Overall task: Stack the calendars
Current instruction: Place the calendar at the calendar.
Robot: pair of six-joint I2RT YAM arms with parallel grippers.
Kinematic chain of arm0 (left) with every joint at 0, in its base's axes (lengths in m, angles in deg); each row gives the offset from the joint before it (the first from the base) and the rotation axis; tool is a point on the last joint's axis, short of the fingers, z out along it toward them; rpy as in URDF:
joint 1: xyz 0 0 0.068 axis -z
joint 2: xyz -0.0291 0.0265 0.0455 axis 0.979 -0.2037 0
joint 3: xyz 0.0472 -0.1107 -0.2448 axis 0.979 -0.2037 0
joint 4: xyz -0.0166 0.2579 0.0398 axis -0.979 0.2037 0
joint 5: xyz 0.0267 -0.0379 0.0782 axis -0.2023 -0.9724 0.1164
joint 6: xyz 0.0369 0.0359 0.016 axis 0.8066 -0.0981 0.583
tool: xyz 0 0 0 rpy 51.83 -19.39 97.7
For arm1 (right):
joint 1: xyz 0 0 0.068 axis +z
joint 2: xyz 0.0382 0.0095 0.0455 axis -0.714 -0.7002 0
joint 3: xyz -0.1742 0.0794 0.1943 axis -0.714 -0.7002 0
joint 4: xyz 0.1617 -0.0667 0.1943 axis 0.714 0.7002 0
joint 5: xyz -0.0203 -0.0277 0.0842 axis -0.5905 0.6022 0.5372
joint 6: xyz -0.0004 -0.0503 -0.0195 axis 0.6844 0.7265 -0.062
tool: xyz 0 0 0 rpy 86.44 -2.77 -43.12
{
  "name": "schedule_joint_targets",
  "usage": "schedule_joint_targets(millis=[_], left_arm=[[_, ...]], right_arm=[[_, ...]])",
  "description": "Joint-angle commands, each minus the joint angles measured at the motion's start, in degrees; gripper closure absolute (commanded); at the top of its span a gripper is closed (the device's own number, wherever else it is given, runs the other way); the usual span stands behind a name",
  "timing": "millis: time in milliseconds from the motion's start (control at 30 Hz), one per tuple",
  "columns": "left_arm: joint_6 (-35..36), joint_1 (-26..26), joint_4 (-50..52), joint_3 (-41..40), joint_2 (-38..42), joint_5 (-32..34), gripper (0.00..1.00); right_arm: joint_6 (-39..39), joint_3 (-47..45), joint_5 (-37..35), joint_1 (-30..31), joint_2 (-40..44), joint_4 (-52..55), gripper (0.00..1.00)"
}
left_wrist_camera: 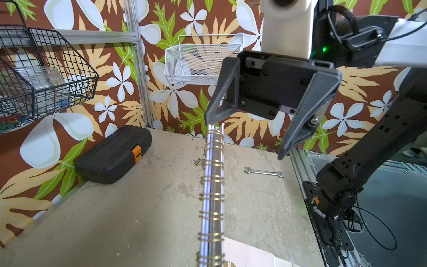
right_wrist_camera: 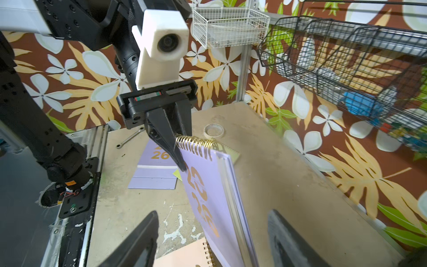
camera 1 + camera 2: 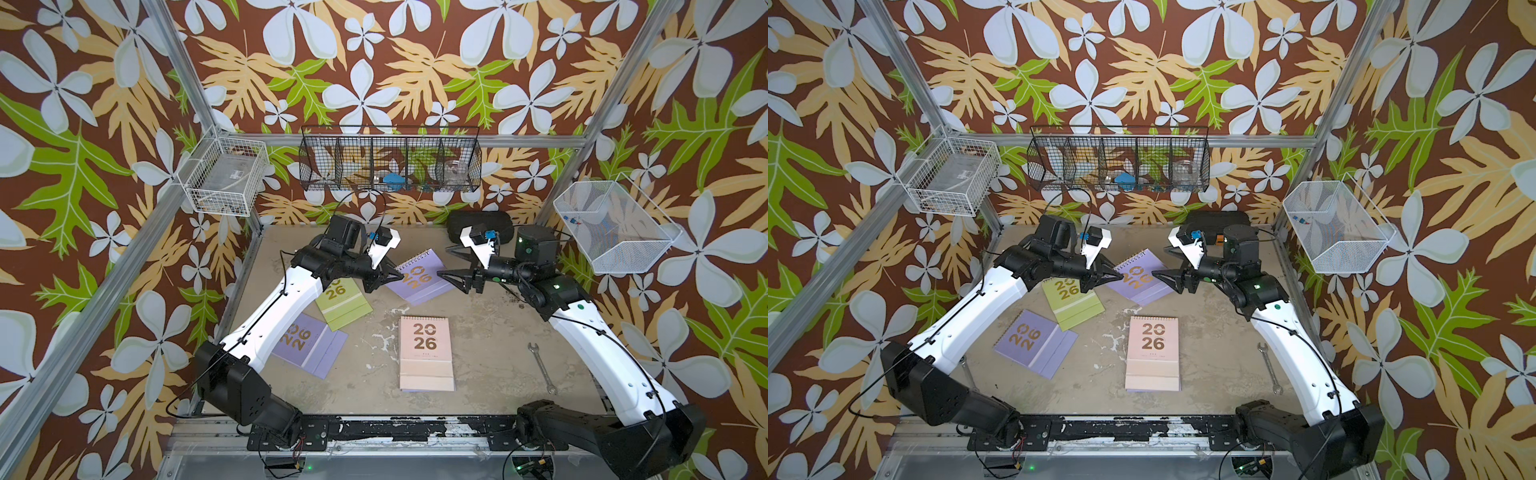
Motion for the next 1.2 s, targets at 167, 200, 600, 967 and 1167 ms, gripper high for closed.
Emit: schedule_joint_targets(millis=[167, 200, 600, 967, 1167], left_arm=[[3.7, 0.0, 0.7, -2.0, 2.9, -3.3, 1.0], [3.9, 0.0, 0.7, -2.3, 3.2, -3.3, 1.0], [4.1, 0.0, 0.0, -3.7, 4.7, -3.8, 0.99], [-2.6, -0.1, -9.6, -9.9, 9.3, -0.2, 0.36], [-17.5, -2.8, -24.6, -19.5, 15.3, 1.9, 0.34]], right_arm=[[1.2, 2.2, 4.1, 1.5, -2.4, 1.8, 0.35], [1.3, 2.6, 4.6, 1.8, -2.8, 2.0, 0.38], [0.2, 2.7, 5.9, 5.2, -5.0, 3.0, 0.86], [-8.4, -6.4, 0.8, 5.1, 1.3, -4.5, 1.0], [-25.6, -14.7, -3.5, 2.7, 5.9, -12.5, 1.0]])
